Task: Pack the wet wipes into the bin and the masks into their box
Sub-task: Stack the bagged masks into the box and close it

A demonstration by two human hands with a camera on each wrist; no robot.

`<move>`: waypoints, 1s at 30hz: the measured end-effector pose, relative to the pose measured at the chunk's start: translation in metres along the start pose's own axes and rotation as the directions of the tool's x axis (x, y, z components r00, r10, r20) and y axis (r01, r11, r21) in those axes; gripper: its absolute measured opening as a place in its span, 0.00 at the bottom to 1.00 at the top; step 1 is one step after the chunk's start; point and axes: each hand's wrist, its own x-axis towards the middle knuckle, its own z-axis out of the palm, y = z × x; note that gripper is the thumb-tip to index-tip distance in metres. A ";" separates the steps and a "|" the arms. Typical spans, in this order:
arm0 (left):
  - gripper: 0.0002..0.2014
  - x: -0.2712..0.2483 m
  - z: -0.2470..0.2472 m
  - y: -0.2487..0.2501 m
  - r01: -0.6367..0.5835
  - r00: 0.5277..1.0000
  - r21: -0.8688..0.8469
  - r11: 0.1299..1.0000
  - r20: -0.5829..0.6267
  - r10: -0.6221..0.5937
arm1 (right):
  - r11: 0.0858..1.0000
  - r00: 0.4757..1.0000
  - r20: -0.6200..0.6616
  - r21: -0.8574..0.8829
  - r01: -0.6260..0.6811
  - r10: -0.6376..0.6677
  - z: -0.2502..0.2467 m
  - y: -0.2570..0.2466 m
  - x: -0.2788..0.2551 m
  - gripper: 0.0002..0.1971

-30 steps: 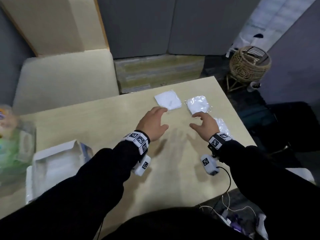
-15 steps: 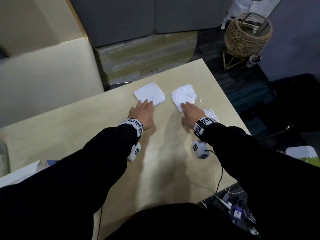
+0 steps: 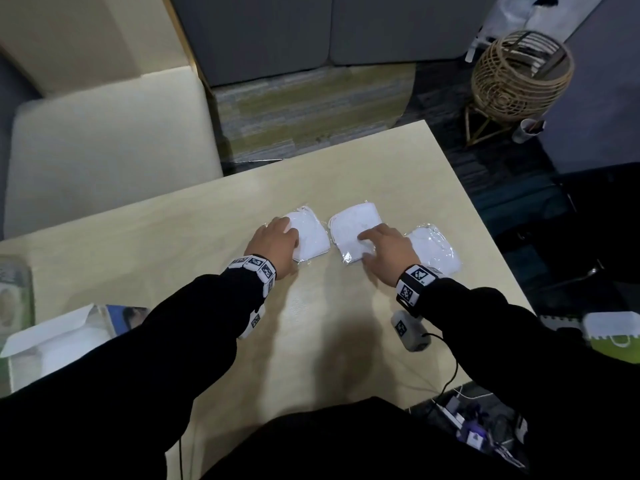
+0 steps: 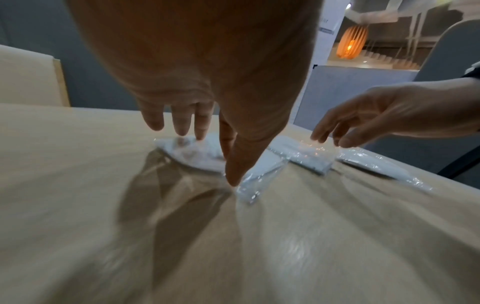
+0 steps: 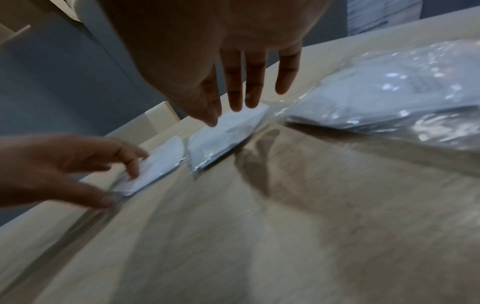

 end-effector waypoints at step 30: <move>0.45 -0.022 -0.003 0.008 0.119 0.854 -0.987 0.110 0.045 -0.518 | 0.968 0.980 -0.095 0.194 -0.157 0.178 -0.002 0.053 -0.019 0.20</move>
